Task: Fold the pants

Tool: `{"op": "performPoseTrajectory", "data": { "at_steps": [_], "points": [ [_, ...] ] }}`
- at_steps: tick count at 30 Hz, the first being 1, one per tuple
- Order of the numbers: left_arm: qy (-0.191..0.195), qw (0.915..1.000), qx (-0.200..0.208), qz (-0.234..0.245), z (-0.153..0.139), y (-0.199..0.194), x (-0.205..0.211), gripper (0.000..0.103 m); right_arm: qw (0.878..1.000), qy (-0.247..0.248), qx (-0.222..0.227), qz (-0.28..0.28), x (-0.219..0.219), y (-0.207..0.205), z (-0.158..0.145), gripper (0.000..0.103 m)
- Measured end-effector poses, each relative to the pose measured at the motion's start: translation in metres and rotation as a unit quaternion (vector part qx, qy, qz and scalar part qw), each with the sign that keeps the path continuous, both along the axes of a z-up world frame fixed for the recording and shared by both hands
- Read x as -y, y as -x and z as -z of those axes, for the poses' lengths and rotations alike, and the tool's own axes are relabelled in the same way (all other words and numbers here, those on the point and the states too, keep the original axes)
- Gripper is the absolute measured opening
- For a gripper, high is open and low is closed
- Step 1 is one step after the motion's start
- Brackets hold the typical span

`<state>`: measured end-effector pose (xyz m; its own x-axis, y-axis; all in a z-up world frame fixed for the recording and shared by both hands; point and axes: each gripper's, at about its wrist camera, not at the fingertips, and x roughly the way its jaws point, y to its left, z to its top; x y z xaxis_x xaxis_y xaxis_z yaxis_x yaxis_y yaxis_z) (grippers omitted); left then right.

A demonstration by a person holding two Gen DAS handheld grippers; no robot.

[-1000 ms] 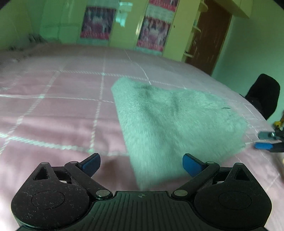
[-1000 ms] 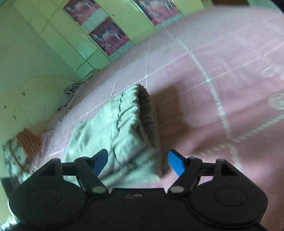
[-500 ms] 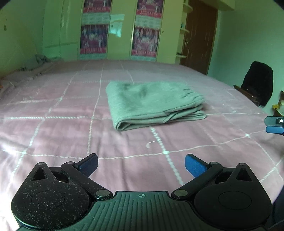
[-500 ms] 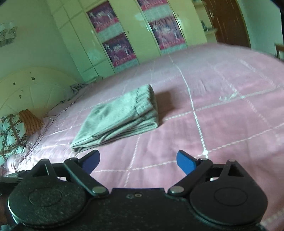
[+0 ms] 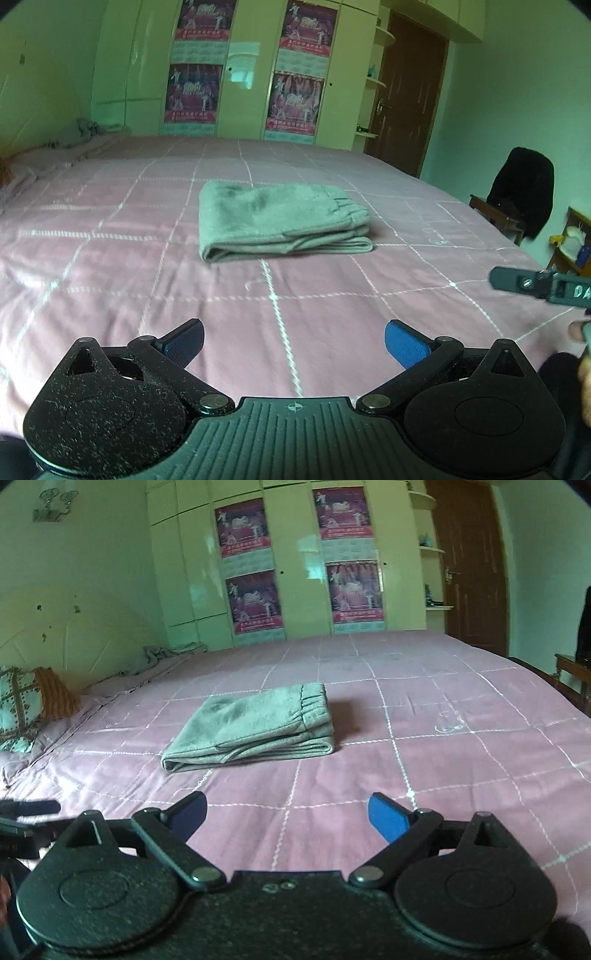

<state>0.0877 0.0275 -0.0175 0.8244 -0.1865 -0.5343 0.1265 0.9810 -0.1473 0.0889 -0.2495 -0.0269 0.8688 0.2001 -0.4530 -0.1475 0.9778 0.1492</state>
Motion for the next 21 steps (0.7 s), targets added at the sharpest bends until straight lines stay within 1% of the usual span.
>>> {"op": "performPoseTrajectory", "data": {
  "at_steps": [2,3,5,6,8,13,21],
  "points": [
    [-0.009,1.0,0.003,0.004,0.0,0.002,0.004,0.103,1.0,-0.001,-0.004,0.008,-0.008,0.004,0.002,0.094],
    [-0.014,0.9999,0.006,0.005,-0.001,0.002,0.005,0.103,1.0,-0.001,-0.007,0.003,-0.011,0.005,0.004,0.094],
    [-0.012,0.9998,0.014,0.003,-0.004,0.003,0.003,0.103,1.0,0.015,-0.002,-0.018,-0.022,0.008,0.003,0.094],
    [-0.008,0.9998,0.017,0.001,-0.005,0.003,0.001,0.103,0.999,0.029,0.005,-0.02,-0.027,0.01,0.001,0.094],
    [-0.006,0.9998,0.017,-0.003,-0.006,0.003,-0.002,0.103,0.999,0.037,0.013,-0.024,-0.031,0.013,-0.002,0.094],
    [-0.002,0.9998,0.017,-0.011,-0.005,0.003,-0.007,0.103,0.999,0.033,0.006,-0.02,-0.03,0.011,-0.002,0.095],
    [-0.001,0.9997,0.024,-0.007,-0.007,0.003,-0.006,0.103,0.999,0.035,0.01,-0.031,-0.035,0.013,-0.003,0.095]
  ]
}}
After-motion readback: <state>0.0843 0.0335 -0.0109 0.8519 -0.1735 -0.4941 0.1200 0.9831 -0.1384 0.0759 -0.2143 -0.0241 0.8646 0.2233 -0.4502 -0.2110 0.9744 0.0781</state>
